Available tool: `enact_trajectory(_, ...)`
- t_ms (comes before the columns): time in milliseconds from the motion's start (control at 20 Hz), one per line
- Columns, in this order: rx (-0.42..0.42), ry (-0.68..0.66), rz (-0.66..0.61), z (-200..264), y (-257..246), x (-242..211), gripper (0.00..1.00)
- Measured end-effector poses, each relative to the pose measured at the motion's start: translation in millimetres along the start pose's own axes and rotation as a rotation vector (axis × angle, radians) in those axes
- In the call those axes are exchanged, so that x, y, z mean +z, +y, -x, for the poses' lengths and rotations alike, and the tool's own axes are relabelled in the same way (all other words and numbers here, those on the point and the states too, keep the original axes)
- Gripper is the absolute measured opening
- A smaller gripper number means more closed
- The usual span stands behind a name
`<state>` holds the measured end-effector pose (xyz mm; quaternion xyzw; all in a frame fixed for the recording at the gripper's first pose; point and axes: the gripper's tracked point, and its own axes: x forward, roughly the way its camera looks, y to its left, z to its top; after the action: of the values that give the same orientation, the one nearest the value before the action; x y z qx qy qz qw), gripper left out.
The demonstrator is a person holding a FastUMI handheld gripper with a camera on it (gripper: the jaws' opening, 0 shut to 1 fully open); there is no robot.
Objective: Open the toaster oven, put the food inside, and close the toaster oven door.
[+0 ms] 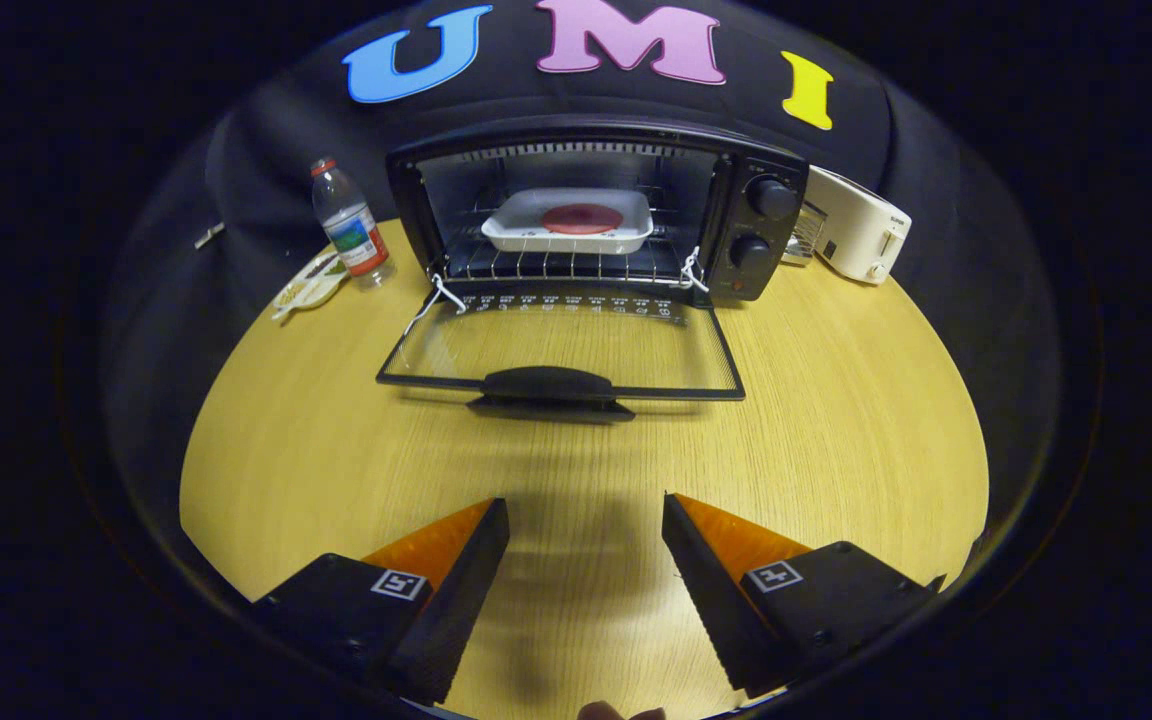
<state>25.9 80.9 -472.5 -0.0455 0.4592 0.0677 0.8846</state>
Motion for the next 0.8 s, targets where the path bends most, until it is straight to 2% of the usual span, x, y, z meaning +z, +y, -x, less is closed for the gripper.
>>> enact_trajectory(550, -0.054, 0.088, -0.081, -42, 11, -3, 1.00)
enact_trajectory(800, -0.072, 0.089, -0.115, -59, 11, 18, 1.00)
